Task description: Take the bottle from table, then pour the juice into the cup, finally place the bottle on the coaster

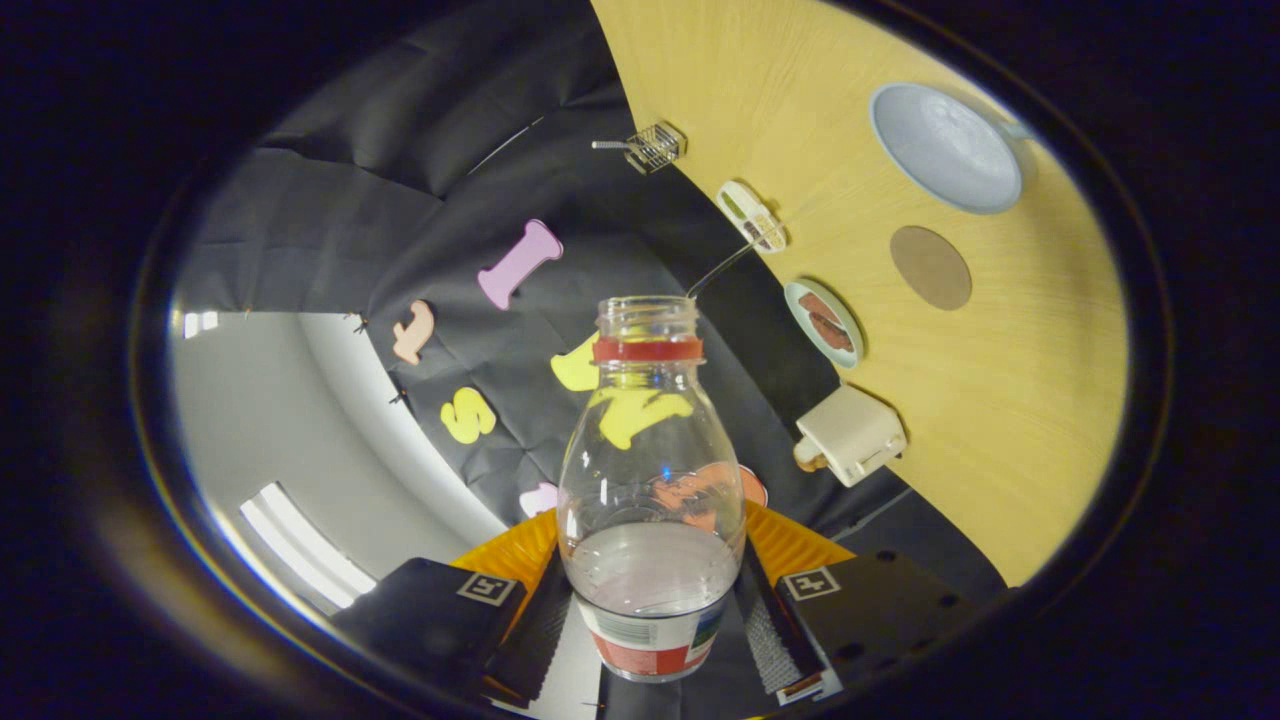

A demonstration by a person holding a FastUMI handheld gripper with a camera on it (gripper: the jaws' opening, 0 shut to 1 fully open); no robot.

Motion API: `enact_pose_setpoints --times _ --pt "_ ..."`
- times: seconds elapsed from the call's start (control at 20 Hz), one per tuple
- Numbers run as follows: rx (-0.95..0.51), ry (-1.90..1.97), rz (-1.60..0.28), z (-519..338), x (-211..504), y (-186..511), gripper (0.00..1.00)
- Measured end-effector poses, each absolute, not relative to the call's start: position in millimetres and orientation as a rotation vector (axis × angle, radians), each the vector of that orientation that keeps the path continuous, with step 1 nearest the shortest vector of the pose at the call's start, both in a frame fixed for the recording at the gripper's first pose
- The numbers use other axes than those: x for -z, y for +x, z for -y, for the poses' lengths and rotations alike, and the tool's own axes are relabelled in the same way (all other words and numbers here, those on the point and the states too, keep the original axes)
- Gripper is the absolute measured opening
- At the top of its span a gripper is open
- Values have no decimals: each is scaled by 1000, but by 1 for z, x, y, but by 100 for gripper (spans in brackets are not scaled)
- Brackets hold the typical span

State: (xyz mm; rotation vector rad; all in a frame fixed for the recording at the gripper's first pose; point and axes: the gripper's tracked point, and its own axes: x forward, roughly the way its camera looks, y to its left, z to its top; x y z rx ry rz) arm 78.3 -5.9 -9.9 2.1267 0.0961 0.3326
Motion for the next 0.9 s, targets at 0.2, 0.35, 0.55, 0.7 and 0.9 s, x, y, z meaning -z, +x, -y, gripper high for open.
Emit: enact_pose_setpoints --times 0.2,0.35,0.55,0.7,0.9 --pt "-291 2121 -110 6 27 84 81" --pt "-255 2122 -138 5 46 82 81" --pt "-227 2100 -148 6 58 76 81" --pt "-216 2067 -154 5 62 72 81" --pt "-226 1940 -135 3 45 65 81"
